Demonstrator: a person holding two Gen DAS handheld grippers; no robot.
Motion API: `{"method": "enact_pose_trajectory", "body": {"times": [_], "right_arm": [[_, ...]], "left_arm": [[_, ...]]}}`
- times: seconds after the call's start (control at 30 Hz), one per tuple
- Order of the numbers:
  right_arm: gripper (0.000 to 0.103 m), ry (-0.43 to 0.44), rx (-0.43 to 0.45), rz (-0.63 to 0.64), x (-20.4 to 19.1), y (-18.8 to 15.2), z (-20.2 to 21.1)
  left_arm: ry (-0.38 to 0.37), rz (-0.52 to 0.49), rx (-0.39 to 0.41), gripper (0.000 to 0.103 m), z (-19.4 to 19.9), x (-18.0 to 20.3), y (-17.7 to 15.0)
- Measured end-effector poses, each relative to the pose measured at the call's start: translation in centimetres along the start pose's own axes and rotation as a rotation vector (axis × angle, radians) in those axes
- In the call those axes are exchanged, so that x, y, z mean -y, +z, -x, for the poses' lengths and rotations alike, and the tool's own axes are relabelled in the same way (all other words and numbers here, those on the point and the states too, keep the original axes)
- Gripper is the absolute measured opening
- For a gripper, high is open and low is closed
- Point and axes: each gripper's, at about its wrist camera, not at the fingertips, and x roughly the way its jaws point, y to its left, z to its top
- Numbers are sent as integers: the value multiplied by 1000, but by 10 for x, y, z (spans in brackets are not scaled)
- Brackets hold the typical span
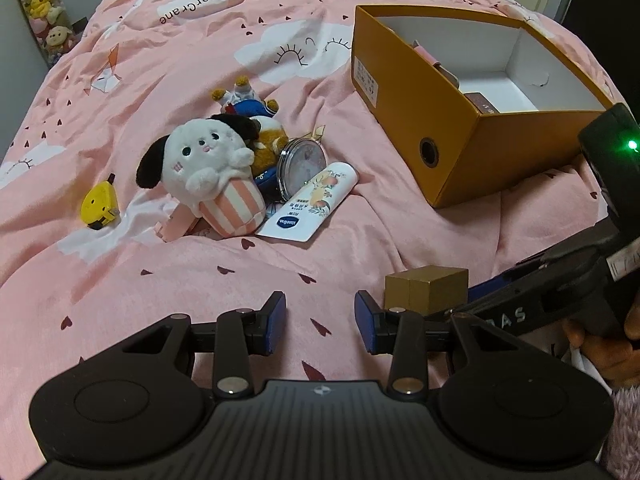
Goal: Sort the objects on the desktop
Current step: 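Grasp the gold cube box with the right tool and lift it, then grasp the white lotion tube by its flat end with the left tool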
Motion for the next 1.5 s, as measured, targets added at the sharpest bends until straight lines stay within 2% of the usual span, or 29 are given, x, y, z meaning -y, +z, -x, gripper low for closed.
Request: {"method": "enact_pose_trajectory", "body": {"times": [0.1, 0.2, 0.3, 0.37, 0.5, 0.73, 0.93, 1.03, 1.17, 1.23, 1.3, 1.33, 1.4, 1.5], "right_arm": [[62, -26, 37, 73, -12, -2, 7], [61, -51, 105, 162, -23, -3, 22], [61, -103, 191, 252, -33, -3, 36], [61, -167, 254, 325, -40, 2, 39], [61, -143, 256, 338, -33, 9, 30], [63, -134, 242, 337, -31, 12, 19], [67, -94, 203, 296, -21, 0, 22], [67, -88, 181, 296, -20, -4, 15], [69, -111, 178, 346, -29, -6, 6], [70, -137, 170, 382, -34, -9, 1], [70, -160, 174, 410, -38, -12, -2], [67, -168, 186, 419, -39, -12, 1], [67, -163, 200, 416, -38, -12, 4], [66, -171, 273, 418, -43, -14, 20]], "left_arm": [[0, -9, 8, 45, 0, 0, 1], [-14, -64, 46, 45, 2, 1, 4], [28, -132, 54, 45, 0, 1, 11], [64, -227, 66, 45, -3, 6, 16], [97, -397, 50, 45, -24, 16, 22], [174, -622, -22, 45, -65, 29, 16], [236, -786, 2, 45, -85, 37, 5], [245, -815, 17, 45, -91, 38, 6], [244, -801, 34, 44, -96, 35, 10], [253, -797, 44, 40, -97, 37, 10], [256, -797, 47, 25, -98, 38, 11], [259, -799, 49, 23, -98, 39, 10], [267, -806, 59, 11, -95, 40, 9], [272, -782, 88, 5, -85, 39, 10]]}}
